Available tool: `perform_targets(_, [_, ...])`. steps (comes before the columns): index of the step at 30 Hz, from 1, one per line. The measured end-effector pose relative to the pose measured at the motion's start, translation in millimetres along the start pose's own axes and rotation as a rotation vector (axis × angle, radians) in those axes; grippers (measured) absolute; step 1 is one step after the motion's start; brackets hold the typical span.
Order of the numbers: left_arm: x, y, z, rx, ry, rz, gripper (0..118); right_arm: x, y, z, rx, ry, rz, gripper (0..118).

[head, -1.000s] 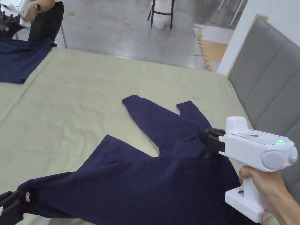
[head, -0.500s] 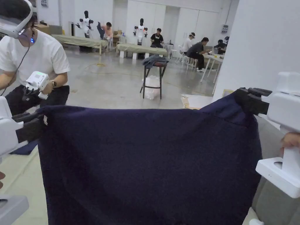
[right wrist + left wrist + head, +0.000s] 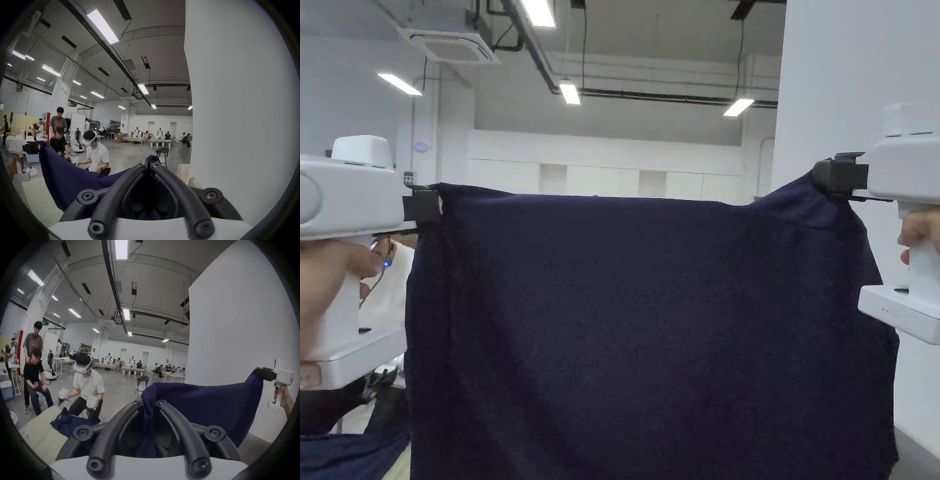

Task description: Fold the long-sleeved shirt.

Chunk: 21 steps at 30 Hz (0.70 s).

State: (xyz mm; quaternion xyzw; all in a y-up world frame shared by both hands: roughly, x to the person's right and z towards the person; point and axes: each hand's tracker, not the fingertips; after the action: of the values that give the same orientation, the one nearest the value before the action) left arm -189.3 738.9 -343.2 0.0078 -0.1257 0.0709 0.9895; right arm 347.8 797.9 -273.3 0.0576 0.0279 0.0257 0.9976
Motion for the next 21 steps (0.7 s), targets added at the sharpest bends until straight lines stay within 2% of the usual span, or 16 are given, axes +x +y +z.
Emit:
perform_targets(2, [0.4, 18.5, -21.3, -0.007, -0.012, -0.002, 16, 4.9, 14.2, -18.8, 0.005, 0.001, -0.036, 0])
perform_targets(7, [4.5, 52.6, -77.2, 0.005, -0.003, -0.031, 16, 9.6, 35.3, -74.4, 0.013, -0.053, -0.029, 0])
perform_targets(9, [3.7, 60.5, -101.4, -0.006, 0.014, -0.005, 16, 7.9, 40.6, -98.6, 0.024, -0.076, 0.001, 0])
perform_targets(11, [2.0, 67.7, -126.0, -0.019, 0.029, 0.019, 16, 6.4, 43.2, -122.2, 0.033, -0.084, -0.002, 0])
perform_targets(14, [1.0, 77.4, -166.6, -0.022, 0.078, 0.003, 16, -0.3, 47.3, -159.0, 0.057, -0.105, 0.017, 0])
perform_targets(18, [-4.8, 94.2, -205.0, 0.072, 0.143, -0.011, 16, -8.2, 55.6, -198.9, 0.121, -0.134, 0.049, 0])
perform_targets(21, [-10.5, 106.8, -223.5, 0.123, 0.145, -0.003, 16, -13.3, 59.5, -220.1, 0.187, -0.185, -0.003, 0])
